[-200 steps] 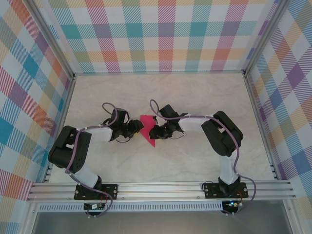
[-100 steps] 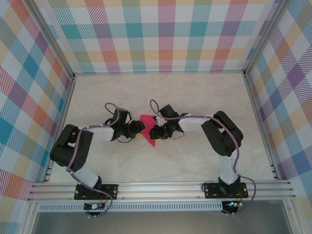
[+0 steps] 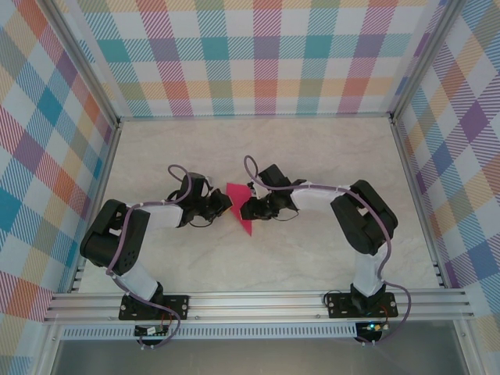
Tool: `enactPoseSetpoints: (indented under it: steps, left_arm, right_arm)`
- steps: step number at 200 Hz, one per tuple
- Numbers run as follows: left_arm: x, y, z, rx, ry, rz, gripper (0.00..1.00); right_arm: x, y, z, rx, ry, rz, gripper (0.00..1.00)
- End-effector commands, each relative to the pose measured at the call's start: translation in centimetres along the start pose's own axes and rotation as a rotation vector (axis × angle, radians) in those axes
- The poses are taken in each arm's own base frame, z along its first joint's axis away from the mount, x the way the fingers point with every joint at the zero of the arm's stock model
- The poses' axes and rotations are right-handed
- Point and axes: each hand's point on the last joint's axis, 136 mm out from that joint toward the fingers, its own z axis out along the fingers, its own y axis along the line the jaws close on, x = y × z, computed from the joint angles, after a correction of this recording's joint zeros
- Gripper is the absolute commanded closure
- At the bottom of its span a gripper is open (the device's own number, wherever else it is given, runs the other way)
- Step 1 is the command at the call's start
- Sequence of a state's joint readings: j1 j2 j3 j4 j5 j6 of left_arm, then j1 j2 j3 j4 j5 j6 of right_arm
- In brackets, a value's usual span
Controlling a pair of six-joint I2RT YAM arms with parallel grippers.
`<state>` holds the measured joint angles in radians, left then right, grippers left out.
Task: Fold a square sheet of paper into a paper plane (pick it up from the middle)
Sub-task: Fold the wing for the fifth time at the center of the table.
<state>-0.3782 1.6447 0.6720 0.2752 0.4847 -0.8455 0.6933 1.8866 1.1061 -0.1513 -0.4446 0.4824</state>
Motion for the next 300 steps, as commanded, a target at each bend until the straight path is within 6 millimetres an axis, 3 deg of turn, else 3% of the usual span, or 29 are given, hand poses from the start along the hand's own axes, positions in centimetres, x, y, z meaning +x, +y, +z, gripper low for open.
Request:
enactPoseSetpoints:
  steps: [1, 33, 64, 111, 146, 250, 300]
  left_arm:
    - [0.5, 0.1, -0.3, -0.017, -0.011, 0.010, 0.95]
    - [0.7, 0.3, -1.6, -0.119, -0.053, 0.012, 0.96]
    - [0.9, -0.3, -2.7, -0.191, -0.101, 0.012, 0.96]
    - [1.1, -0.3, -3.7, -0.259, -0.128, -0.031, 0.96]
    - [1.2, 0.0, -3.4, -0.286, -0.126, -0.062, 0.96]
    - [1.3, -0.6, -2.6, -0.272, -0.099, -0.102, 0.96]
    - [1.5, -0.9, -2.3, -0.259, -0.082, -0.106, 0.96]
  right_arm:
    - [-0.9, 0.4, -2.3, 0.040, -0.080, -0.059, 0.60]
    - [-1.7, -0.1, -4.7, 0.155, -0.205, -0.141, 0.46]
    - [-1.7, 0.3, -5.5, 0.276, -0.291, -0.306, 0.41]
    - [0.1, 3.7, -3.0, 0.244, -0.357, -0.600, 0.45]
    - [1.4, 5.5, -1.5, 0.153, -0.402, -0.696, 0.47]
    - [2.2, 4.9, 1.9, 0.142, -0.379, -0.780, 0.46]
    - [1.9, 3.6, 2.8, 0.191, -0.380, -0.764, 0.51]
